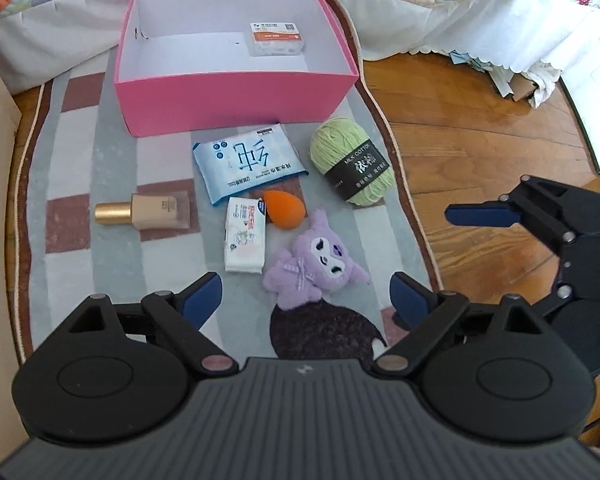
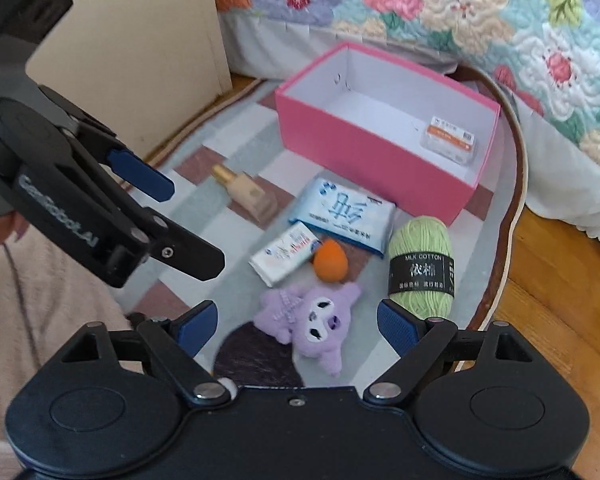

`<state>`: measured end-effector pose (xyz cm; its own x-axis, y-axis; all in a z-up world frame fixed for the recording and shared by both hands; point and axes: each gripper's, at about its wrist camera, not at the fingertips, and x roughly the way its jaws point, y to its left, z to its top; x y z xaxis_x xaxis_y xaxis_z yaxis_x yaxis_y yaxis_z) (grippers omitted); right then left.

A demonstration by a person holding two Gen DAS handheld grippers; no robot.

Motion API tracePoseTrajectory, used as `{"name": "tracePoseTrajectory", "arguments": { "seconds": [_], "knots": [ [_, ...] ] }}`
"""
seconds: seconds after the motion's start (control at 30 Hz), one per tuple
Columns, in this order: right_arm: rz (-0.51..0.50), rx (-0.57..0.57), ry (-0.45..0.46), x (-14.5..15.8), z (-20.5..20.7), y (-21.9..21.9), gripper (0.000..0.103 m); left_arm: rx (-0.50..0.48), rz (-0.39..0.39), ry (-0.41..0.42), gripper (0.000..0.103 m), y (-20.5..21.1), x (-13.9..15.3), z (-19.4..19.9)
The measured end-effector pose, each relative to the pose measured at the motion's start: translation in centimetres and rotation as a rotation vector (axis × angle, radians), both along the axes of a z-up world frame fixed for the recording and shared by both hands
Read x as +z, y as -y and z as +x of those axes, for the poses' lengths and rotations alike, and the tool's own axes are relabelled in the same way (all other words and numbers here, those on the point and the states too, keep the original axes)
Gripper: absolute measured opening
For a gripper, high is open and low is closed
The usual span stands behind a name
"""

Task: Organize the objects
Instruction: 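Withdraw the left tool and move it toward the purple plush toy, then close the left tool on the purple plush toy's head and lift it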

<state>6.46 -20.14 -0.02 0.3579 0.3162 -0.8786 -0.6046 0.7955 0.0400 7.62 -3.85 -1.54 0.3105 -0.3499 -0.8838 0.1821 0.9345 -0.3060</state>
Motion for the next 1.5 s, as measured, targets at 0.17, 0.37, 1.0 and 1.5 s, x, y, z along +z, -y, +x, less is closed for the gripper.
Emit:
{"name": "tracePoseTrajectory", "arguments": {
  "seconds": [0.17,0.37,1.0,1.5],
  "knots": [
    [-0.059,0.089,0.076,-3.9,-0.6,-0.6,0.090,0.009,-0.032,0.005,0.091,1.1,-2.9,0.2],
    [-0.046,0.074,0.075,-8.4,-0.5,-0.7,0.089,0.065,-0.041,-0.012,0.091,1.9,-7.2,0.6],
    [0.113,-0.105,0.042,-15.0,1.5,1.5,0.086,0.156,-0.132,-0.068,0.087,2.7,-15.6,0.8],
    [0.204,-0.200,-0.055,-16.1,1.3,2.6,0.074,0.194,-0.147,-0.045,0.061,2.9,-16.3,0.3]
  ]
}}
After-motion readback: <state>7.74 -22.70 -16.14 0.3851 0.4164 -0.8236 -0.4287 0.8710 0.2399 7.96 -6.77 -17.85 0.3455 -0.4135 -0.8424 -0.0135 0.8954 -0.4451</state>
